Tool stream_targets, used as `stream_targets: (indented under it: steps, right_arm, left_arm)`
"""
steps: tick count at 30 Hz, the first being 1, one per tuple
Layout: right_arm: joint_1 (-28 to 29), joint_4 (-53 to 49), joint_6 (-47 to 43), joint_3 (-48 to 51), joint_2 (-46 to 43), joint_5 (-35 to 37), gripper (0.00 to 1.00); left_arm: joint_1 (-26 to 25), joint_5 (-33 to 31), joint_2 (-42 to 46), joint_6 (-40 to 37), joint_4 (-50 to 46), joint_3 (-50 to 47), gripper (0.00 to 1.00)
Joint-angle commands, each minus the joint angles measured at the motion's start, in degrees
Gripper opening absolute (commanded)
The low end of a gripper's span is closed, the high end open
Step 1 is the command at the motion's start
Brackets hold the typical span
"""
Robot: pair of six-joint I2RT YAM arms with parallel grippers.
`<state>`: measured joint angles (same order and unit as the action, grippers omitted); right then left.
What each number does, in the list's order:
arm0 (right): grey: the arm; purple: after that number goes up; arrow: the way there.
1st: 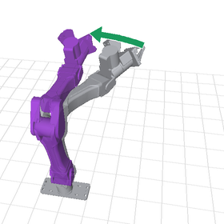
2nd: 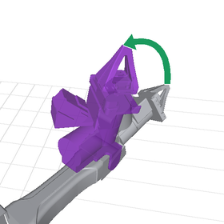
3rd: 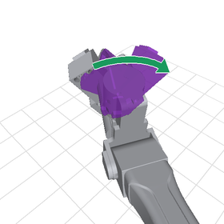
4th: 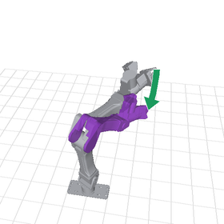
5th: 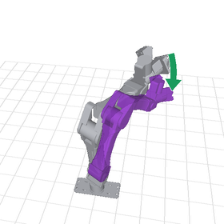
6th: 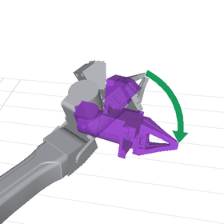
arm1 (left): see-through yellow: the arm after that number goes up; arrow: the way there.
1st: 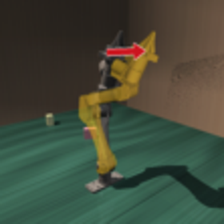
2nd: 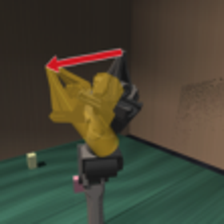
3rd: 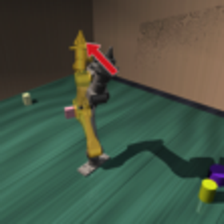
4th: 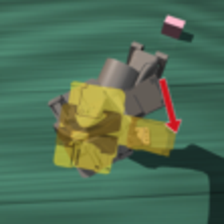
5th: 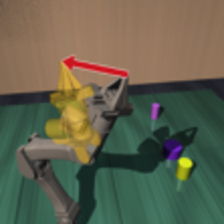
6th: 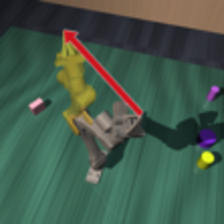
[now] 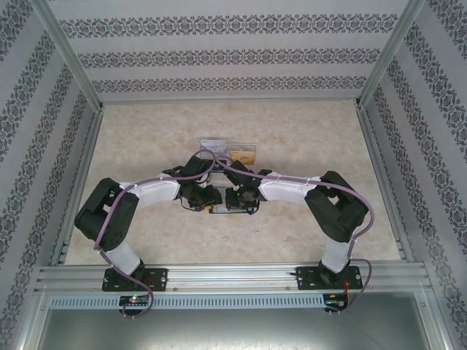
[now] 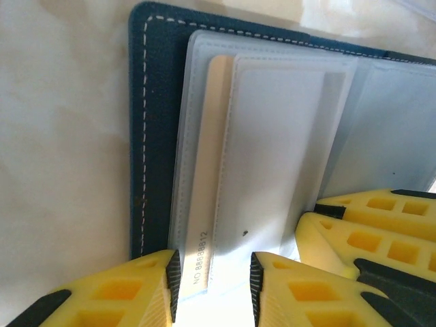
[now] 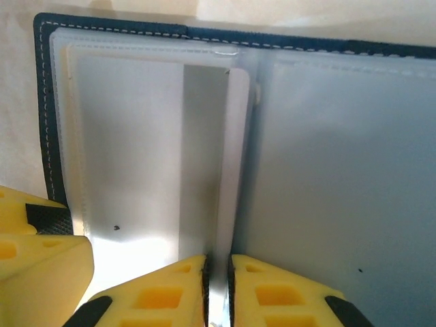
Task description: Take the credit cards out of the card holder
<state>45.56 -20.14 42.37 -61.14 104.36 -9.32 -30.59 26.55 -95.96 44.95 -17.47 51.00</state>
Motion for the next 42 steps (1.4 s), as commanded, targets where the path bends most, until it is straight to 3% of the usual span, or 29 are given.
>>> stream_targets:
  steps: [1,9,26,42]
  right_arm:
    - [-0.29,-2.29,1.04,-0.32,2.43,1.50,0.15]
    - [-0.86,-1.39,1.44,0.66,2.39,1.32,0.13]
    - [-2.05,0.67,2.12,2.33,1.82,-0.77,0.14]
    - [-3.81,4.95,3.39,5.03,-1.92,-5.38,0.17]
  left_arm:
    - [0.53,0.61,0.54,0.39,0.43,0.12,0.34]
    - [0.53,0.48,3.53,-0.11,0.20,0.33,0.35]
    - [0.44,4.56,-2.81,1.34,2.24,0.83,0.36]
    - [0.44,5.14,-1.69,-0.03,3.71,1.82,0.21]
